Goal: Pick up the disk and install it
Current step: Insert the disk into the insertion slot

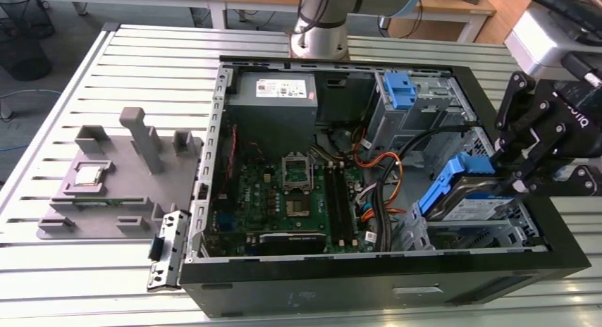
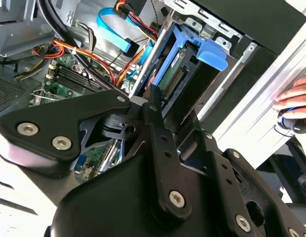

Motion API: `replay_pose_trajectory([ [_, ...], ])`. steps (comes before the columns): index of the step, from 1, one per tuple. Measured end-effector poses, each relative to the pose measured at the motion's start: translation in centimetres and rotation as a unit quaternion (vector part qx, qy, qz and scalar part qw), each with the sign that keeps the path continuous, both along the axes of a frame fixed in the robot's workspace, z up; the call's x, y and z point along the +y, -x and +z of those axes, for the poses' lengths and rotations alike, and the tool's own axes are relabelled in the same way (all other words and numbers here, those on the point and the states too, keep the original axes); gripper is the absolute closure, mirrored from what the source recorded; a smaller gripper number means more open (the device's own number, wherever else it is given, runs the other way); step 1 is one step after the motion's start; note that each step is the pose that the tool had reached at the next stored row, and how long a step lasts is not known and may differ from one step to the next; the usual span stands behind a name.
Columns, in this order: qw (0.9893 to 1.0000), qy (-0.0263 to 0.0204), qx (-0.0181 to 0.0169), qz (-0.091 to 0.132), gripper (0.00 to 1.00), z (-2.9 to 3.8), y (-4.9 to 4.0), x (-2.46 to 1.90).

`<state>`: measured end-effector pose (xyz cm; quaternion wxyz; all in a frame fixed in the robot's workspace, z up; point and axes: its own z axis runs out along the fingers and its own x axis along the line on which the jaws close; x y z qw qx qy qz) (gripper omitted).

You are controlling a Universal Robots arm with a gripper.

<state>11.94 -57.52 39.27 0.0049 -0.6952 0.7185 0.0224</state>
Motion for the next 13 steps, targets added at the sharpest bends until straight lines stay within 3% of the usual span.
replay_pose_trajectory([
  [6,1.0000,0.0000,0.0000,0.000,0.65,-1.02,0.00,0.00],
  [13,1.0000,0.0003,0.0000,0.000,0.65,-1.02,0.00,0.00],
])
